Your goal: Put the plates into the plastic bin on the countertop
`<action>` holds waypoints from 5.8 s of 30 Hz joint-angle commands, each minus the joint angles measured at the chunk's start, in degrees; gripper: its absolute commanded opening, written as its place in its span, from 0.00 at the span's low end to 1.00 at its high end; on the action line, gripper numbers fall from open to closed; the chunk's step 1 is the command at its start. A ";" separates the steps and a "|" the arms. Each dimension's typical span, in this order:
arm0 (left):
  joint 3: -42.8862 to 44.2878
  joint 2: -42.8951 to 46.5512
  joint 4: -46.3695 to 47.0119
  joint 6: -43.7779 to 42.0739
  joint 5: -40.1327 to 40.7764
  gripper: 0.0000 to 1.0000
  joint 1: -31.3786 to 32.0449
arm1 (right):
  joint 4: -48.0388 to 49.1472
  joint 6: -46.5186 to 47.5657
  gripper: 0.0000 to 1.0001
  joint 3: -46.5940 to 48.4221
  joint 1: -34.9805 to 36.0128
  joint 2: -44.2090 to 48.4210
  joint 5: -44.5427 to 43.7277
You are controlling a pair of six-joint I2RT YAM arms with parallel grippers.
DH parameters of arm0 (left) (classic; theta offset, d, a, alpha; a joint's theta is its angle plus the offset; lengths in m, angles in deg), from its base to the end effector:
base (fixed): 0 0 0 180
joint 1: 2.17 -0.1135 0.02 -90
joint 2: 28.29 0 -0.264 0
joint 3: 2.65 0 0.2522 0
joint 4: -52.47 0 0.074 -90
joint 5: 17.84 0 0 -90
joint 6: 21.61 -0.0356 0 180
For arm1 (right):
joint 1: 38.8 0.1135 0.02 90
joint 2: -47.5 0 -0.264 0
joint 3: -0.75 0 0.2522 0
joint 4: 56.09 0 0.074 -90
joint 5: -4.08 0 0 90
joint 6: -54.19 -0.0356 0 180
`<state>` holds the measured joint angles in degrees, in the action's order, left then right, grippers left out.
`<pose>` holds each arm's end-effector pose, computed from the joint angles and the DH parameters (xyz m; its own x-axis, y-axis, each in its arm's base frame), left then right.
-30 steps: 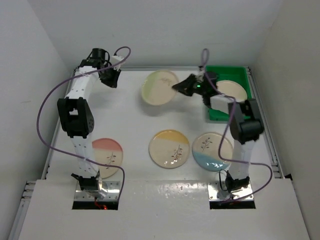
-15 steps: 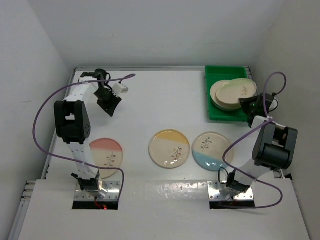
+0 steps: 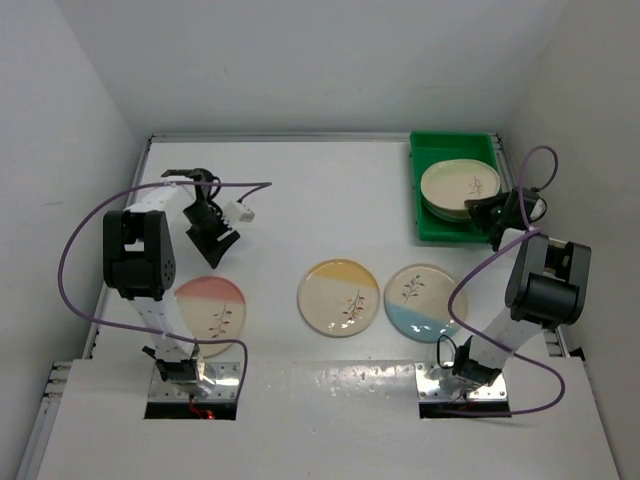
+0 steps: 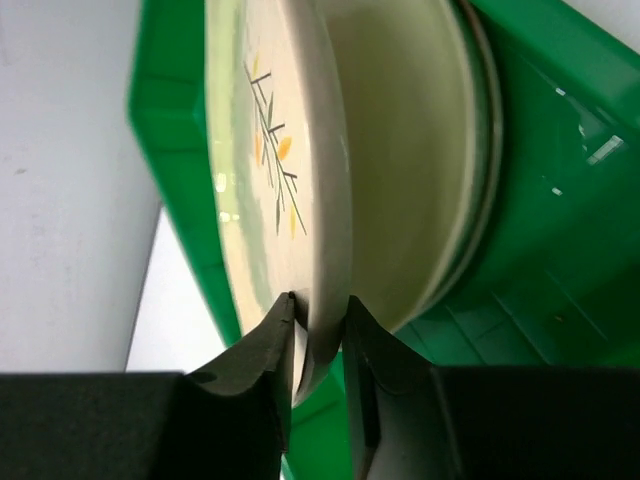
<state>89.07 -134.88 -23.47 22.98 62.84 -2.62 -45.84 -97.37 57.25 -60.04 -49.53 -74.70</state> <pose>0.3376 -0.0031 0.1927 -0.7091 0.6972 -0.1054 0.7050 0.6983 -0.1237 0.3176 -0.1160 0.1567 -0.0491 0.9444 -0.3250 0.5079 0.3038 0.8061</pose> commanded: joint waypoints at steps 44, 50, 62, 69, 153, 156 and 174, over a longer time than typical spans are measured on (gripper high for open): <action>2.45 0.23 12.60 13.24 -9.64 0.00 -8.09 | -26.82 34.84 0.76 27.27 45.20 -7.21 22.75; 6.06 3.67 12.60 12.71 -12.47 0.00 -4.13 | -29.11 31.60 0.77 48.63 51.90 -28.59 30.53; 10.99 4.11 13.13 12.71 -14.85 0.00 -0.34 | -15.93 17.88 0.67 60.26 54.19 -45.78 37.64; 12.14 1.56 14.27 13.24 -12.48 0.00 -0.34 | 8.83 1.05 0.00 49.82 55.95 -44.91 45.55; 15.21 -17.35 12.78 29.76 -13.07 0.00 34.99 | -31.57 36.24 0.85 -4.86 31.69 28.32 2.99; 18.98 -13.76 9.88 26.61 -13.97 0.00 33.50 | -30.78 40.45 0.85 -3.64 33.53 23.84 14.86; 20.57 -4.77 9.70 25.11 -11.68 0.00 31.83 | -21.13 41.61 0.35 9.29 38.28 -10.28 42.72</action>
<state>108.43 -140.63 -15.25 47.97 51.82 30.65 -73.01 -55.08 67.02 -22.23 -58.58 -38.13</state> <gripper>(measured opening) 0.006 0.438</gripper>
